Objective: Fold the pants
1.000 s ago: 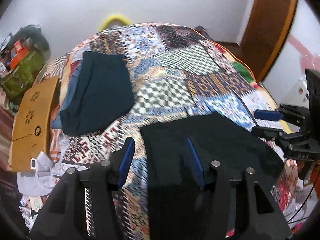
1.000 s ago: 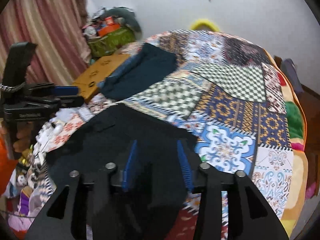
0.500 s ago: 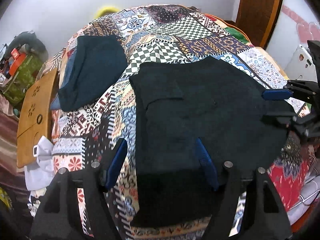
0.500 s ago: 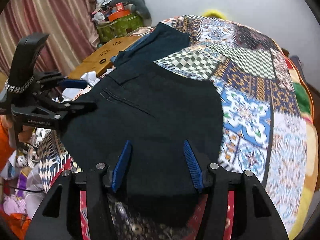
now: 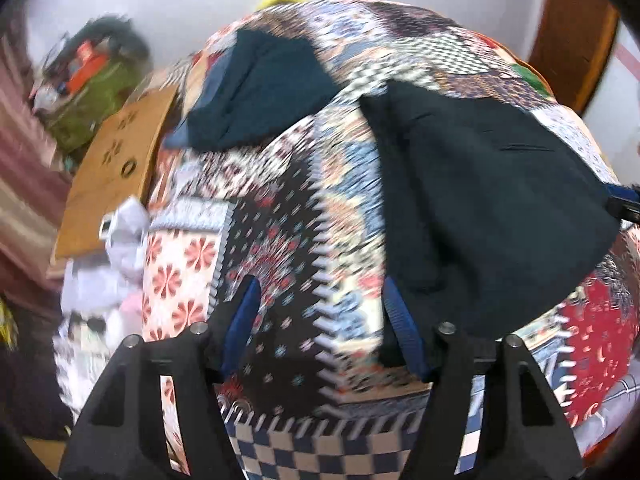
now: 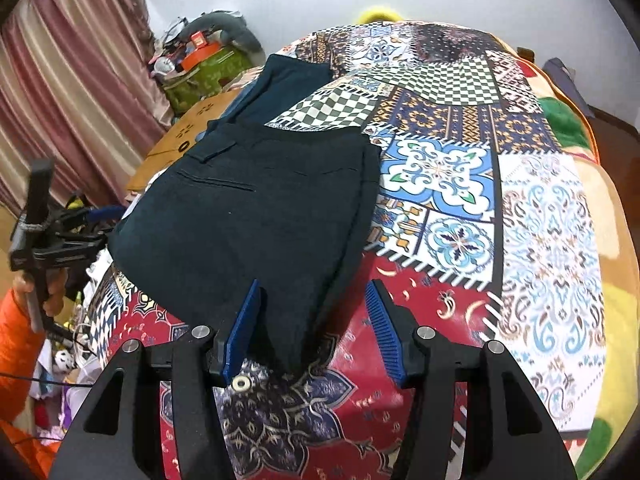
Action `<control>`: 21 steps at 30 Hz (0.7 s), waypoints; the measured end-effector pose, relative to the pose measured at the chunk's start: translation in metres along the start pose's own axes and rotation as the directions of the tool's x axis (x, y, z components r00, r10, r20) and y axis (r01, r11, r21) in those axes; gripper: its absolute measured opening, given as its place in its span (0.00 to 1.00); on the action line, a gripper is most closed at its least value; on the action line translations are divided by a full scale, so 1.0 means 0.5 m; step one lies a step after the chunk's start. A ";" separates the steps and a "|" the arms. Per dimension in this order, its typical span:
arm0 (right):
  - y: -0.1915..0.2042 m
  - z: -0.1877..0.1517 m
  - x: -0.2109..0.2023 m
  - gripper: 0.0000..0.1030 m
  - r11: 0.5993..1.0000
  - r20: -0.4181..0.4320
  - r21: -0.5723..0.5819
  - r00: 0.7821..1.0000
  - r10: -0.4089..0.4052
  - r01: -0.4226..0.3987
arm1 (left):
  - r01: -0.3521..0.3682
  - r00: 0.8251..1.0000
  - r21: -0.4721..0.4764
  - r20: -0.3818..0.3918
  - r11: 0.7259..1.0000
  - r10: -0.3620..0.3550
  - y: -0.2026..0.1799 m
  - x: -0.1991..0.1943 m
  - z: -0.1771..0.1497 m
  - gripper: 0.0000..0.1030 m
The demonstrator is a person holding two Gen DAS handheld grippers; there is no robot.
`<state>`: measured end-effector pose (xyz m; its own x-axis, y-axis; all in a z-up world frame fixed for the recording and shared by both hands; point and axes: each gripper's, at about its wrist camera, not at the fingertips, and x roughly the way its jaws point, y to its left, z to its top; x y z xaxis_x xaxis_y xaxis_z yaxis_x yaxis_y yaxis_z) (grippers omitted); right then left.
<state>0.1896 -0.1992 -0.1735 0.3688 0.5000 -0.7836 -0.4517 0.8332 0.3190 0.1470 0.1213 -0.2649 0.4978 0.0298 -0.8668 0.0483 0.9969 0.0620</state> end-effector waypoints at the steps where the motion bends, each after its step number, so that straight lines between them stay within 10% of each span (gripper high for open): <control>1: -0.002 -0.003 -0.005 0.48 1.000 0.001 0.001 1.000 -0.005 0.005 | 0.009 1.000 -0.025 -0.009 1.000 -0.009 0.011 0.003 -0.004 0.62; 11: -0.024 -0.001 -0.050 0.53 0.994 0.012 -0.010 0.994 -0.113 0.113 | -0.007 0.997 -0.093 0.071 0.996 0.013 0.059 -0.050 0.038 0.63; 21: -0.033 0.072 -0.051 0.73 0.996 0.117 0.055 0.990 -0.072 0.066 | 0.146 0.984 -0.032 0.103 0.989 -0.142 -0.025 -0.049 0.158 0.85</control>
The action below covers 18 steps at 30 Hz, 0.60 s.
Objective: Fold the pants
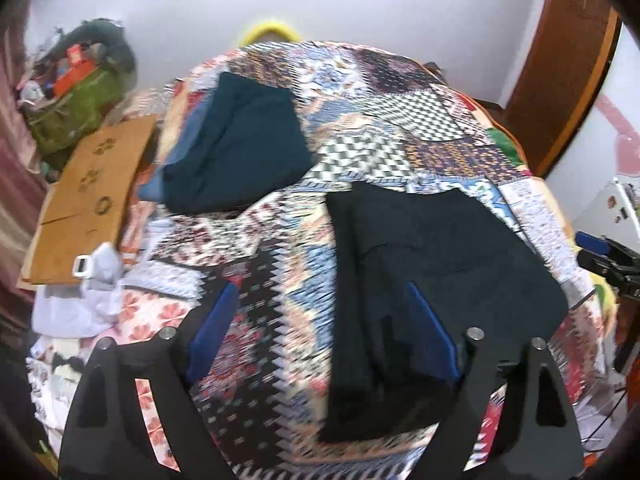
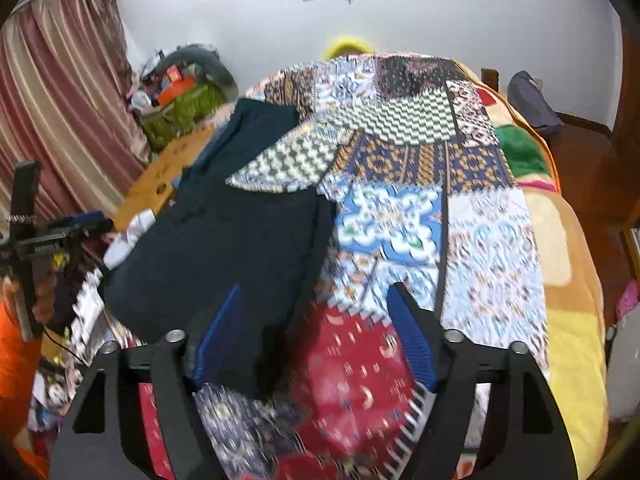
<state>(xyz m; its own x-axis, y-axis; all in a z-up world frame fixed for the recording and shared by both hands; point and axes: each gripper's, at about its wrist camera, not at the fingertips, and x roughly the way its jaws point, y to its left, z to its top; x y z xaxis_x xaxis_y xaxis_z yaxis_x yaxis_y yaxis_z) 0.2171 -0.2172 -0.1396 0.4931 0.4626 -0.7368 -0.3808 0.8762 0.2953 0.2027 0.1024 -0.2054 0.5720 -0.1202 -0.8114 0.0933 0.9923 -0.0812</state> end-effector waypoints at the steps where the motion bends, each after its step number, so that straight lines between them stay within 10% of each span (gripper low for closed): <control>1: 0.001 0.006 0.009 0.74 1.000 -0.001 0.007 1.000 0.011 -0.011 | 0.016 1.000 -0.003 -0.017 1.000 -0.016 -0.005 0.014 0.007 0.85; 18: -0.031 0.005 0.191 0.75 0.964 -0.236 0.157 0.940 0.248 -0.215 | 0.252 0.923 -0.129 -0.267 0.959 -0.278 -0.018 0.208 0.028 0.85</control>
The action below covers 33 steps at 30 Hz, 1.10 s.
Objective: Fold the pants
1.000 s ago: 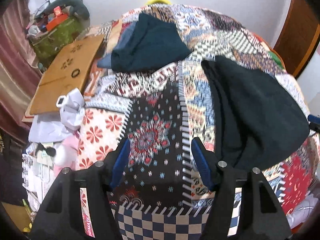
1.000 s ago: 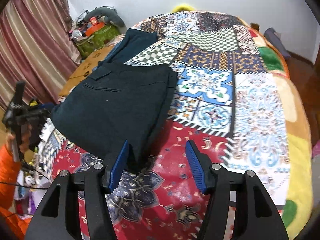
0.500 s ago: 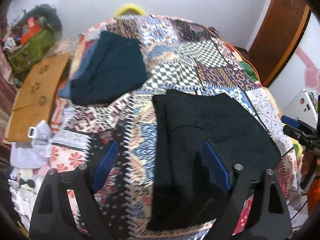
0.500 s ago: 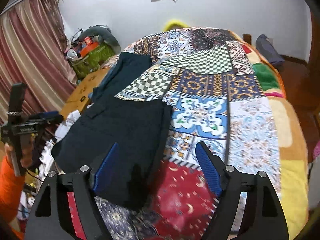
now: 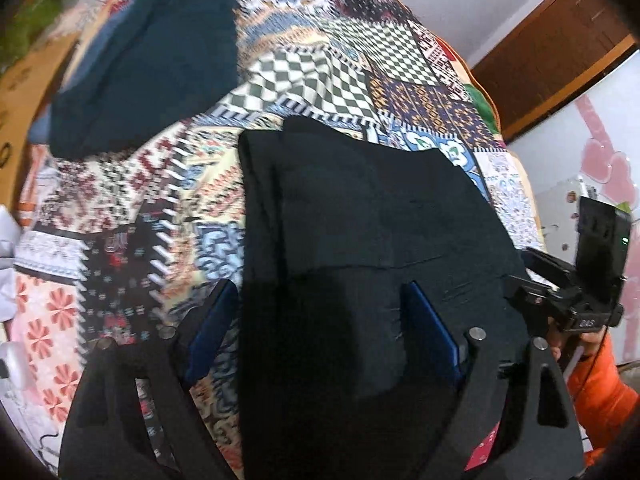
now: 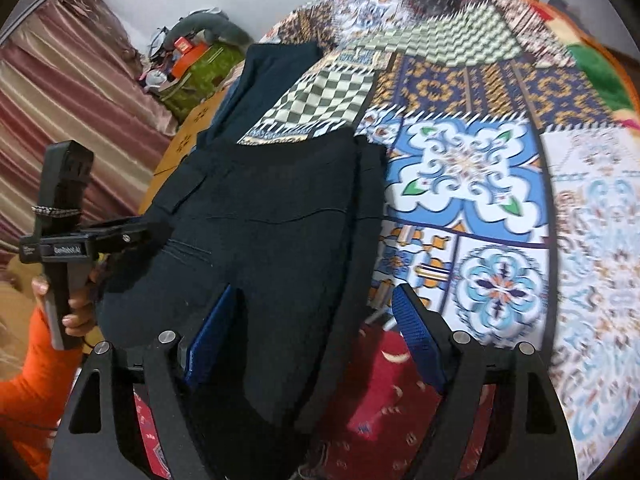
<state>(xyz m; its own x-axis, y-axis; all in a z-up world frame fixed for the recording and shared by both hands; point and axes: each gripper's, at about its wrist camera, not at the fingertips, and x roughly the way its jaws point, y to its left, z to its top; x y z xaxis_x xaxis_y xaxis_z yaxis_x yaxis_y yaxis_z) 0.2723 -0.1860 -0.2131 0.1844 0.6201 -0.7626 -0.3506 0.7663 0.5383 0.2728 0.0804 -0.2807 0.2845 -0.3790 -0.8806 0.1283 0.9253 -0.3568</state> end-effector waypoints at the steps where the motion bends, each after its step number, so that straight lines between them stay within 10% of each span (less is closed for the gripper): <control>1: -0.007 0.002 0.005 0.74 1.000 -0.011 0.016 1.000 0.022 -0.022 | 0.018 1.000 -0.010 -0.008 1.000 -0.019 0.004 0.005 0.004 0.85; 17: 0.050 0.039 -0.012 0.24 0.996 -0.030 -0.076 0.999 0.041 -0.043 | 0.024 0.999 -0.001 0.048 1.000 -0.024 -0.017 -0.038 0.021 0.34; 24: 0.109 0.096 -0.027 0.20 0.986 0.023 -0.165 1.000 0.020 -0.016 | -0.055 0.987 0.060 0.152 0.997 0.045 -0.040 -0.115 0.041 0.30; 33: 0.194 0.230 -0.038 0.18 0.969 0.151 -0.246 0.987 0.059 -0.021 | -0.158 0.930 0.072 0.345 0.985 0.124 -0.010 -0.247 0.108 0.29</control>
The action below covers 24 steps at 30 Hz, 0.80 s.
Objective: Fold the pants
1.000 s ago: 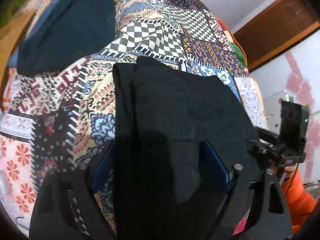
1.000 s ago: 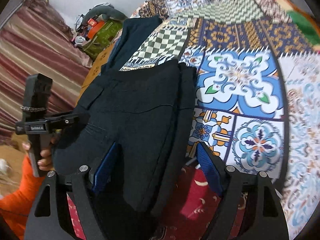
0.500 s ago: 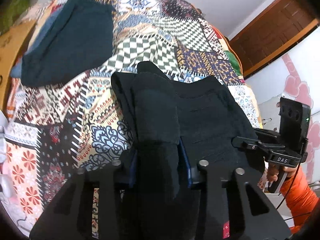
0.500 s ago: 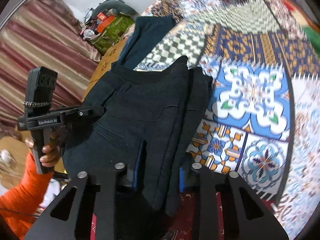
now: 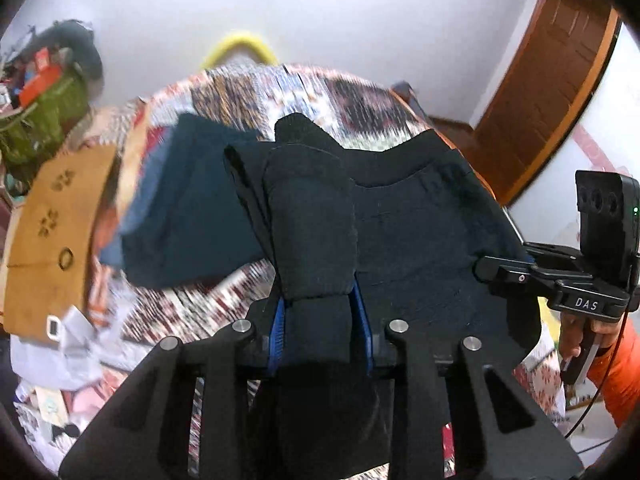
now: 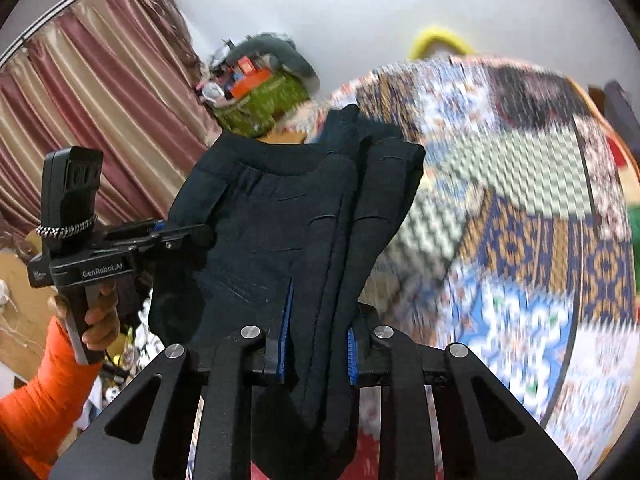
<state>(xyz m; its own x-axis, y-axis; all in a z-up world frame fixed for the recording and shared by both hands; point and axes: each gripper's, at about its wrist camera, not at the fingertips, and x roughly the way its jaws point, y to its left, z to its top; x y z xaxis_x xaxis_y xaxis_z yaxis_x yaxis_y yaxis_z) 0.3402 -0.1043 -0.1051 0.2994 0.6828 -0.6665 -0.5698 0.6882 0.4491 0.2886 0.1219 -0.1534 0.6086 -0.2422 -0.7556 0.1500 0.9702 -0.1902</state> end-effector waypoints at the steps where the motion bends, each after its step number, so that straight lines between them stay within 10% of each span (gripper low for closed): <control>1: 0.006 0.020 0.010 0.18 1.000 0.009 -0.010 1.000 0.002 -0.002 | -0.006 1.000 -0.003 0.013 1.000 0.006 0.010 -0.004 0.011 0.29; 12: 0.026 0.160 0.163 0.18 0.999 0.044 -0.051 0.999 0.001 0.001 | -0.093 0.991 -0.034 0.097 0.995 0.096 0.156 0.037 0.126 0.29; 24: -0.037 0.200 0.410 0.18 0.996 -0.055 -0.046 0.995 -0.082 0.079 | -0.171 0.985 -0.072 0.009 0.983 0.172 0.325 0.283 0.154 0.29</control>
<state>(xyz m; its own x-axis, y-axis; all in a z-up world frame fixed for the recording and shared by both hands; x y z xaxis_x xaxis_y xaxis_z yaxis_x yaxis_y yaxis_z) 0.4885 0.0476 -0.1908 0.3021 0.6097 -0.7328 -0.5788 0.7281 0.3672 0.4591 0.2456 -0.2428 0.6320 -0.0715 -0.7716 -0.0130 0.9946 -0.1028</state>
